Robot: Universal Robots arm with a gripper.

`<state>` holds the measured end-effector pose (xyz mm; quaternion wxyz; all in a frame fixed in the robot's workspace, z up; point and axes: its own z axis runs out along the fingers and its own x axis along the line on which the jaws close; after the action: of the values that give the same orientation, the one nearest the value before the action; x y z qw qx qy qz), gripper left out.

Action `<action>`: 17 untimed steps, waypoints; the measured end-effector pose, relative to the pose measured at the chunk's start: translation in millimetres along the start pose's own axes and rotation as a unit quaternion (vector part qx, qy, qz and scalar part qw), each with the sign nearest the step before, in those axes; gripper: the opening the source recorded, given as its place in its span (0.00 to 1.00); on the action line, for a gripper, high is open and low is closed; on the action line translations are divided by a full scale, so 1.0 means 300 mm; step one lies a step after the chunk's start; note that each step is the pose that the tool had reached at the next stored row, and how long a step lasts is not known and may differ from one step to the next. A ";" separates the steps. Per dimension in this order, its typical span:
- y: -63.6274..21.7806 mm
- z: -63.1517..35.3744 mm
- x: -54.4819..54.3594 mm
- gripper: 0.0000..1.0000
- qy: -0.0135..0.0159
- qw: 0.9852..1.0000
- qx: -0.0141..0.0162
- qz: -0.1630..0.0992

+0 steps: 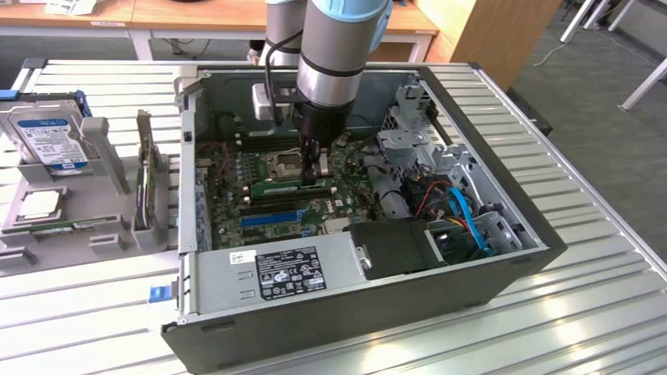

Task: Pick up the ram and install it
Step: 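Insert the ram into the slot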

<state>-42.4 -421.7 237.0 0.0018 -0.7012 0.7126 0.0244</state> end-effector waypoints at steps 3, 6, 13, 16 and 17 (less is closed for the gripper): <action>0.000 0.003 0.000 0.12 0.000 1.000 0.000 0.000; 0.000 0.006 0.000 0.12 0.000 1.000 0.000 0.000; -0.002 0.006 0.000 0.12 0.000 1.000 0.000 0.000; -0.002 0.006 0.000 0.12 0.000 1.000 0.000 0.000; -0.002 0.006 0.000 0.12 0.000 1.000 0.000 0.000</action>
<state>-41.7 -421.6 235.1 0.0018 -0.7012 0.7126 0.0244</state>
